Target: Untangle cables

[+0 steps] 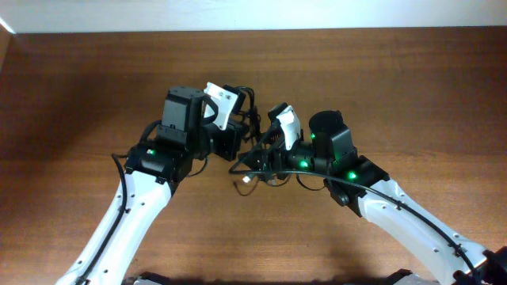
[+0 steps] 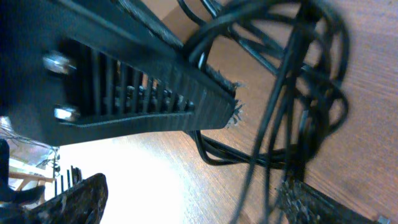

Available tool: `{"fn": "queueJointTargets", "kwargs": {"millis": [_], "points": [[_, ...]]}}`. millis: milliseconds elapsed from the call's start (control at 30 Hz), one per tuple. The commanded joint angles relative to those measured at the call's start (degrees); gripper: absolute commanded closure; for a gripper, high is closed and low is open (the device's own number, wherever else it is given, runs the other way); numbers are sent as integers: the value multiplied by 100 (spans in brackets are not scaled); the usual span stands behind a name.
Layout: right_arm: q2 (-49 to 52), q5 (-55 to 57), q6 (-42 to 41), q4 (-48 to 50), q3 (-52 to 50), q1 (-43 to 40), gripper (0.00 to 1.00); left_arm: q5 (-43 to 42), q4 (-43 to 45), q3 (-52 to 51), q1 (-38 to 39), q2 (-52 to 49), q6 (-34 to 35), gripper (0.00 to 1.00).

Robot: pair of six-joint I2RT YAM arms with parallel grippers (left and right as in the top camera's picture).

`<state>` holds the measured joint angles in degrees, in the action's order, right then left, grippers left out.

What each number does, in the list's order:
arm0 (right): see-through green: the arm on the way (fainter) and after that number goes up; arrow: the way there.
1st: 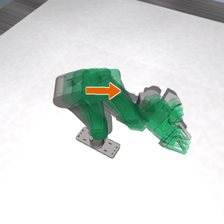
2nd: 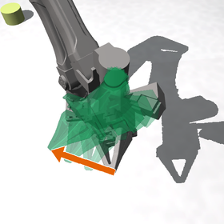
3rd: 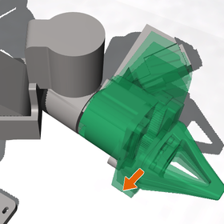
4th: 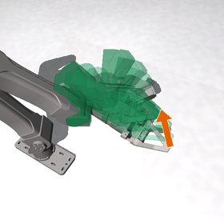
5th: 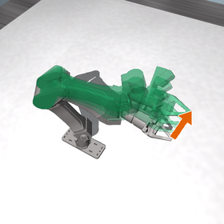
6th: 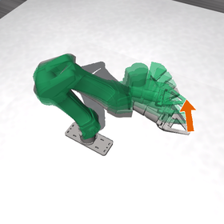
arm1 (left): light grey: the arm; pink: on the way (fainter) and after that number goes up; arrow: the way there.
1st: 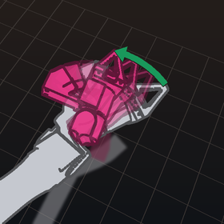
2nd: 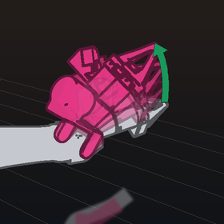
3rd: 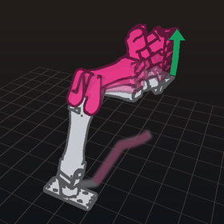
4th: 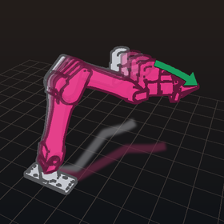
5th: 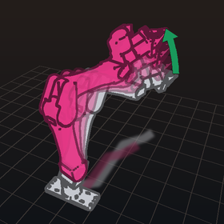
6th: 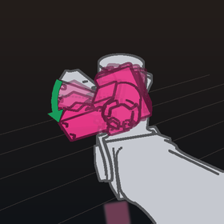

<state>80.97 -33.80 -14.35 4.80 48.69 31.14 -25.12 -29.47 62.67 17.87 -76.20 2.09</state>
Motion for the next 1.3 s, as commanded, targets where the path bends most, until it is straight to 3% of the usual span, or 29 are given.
{"fn": "queueJointTargets", "kwargs": {"millis": [0,333,500,833,933,1000,1267], "points": [[39,79,59,114,50,31,10,393,2,0,-13,2,-221,100],[39,72,63,315,50,28,10,-1268,24,0,-13,2,-525,100],[42,142,61,295,50,26,10,-1311,24,0,-13,2,-525,100],[42,-778,63,461,50,35,10,-1305,70,0,-13,2,-542,100],[42,-780,63,444,50,31,11,-879,72,0,-13,2,-542,100],[42,-789,63,435,50,35,24,-743,94,0,-13,2,-540,100],[42,-793,63,262,50,35,62,-660,155,0,-179,2,-407,100]]}}
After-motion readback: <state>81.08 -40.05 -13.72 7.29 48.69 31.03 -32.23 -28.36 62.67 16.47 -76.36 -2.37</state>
